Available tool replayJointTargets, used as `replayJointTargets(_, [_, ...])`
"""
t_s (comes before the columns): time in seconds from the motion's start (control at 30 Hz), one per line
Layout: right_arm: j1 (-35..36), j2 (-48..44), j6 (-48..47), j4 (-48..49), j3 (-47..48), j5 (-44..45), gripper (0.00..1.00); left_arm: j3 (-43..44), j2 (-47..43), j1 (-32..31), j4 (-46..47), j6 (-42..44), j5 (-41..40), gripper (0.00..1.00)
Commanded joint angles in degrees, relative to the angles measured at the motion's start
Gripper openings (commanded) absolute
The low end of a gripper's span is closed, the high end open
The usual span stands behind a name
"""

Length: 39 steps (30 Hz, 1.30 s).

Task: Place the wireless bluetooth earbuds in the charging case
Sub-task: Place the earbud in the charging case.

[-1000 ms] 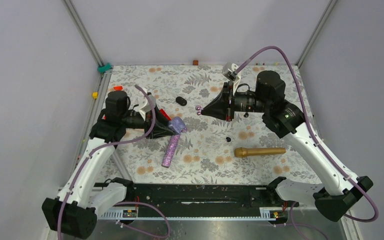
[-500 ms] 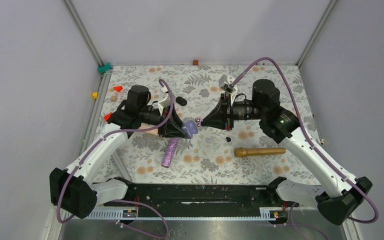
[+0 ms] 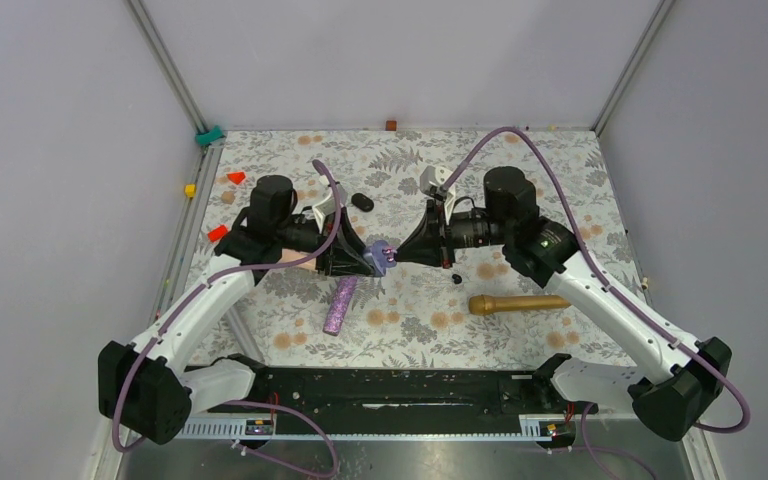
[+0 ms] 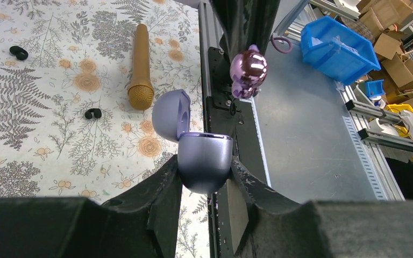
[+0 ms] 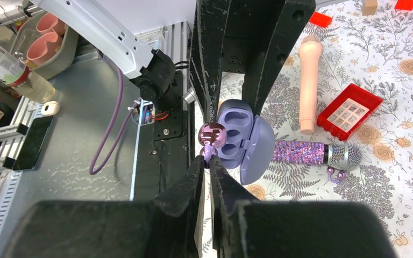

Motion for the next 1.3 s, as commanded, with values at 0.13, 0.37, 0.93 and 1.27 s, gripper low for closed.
replayJointTargets(0.13, [1.2,1.1,-2.5,4.4,-1.6,2.1,0.10,-0.6,-1.4,-0.1,3.6,-0.7,1.8,0.00])
replayJointTargets(0.37, [1.6,1.4,-3.1,5.7,-2.7,2.9,0.10,-0.8,-1.1,-0.1,3.6,-0.7,2.3,0.00])
replayJointTargets(0.93, [2.3,2.0,-3.2,8.3,-4.5,2.7,0.11,-1.3,0.2,-0.6,3.7,-2.3,2.3,0.00])
replayJointTargets(1.27, [2.4,2.2,-2.6,9.1,-5.0,2.6,0.11,-1.6,0.2,-0.8,3.7,-2.1,1.8,0.00])
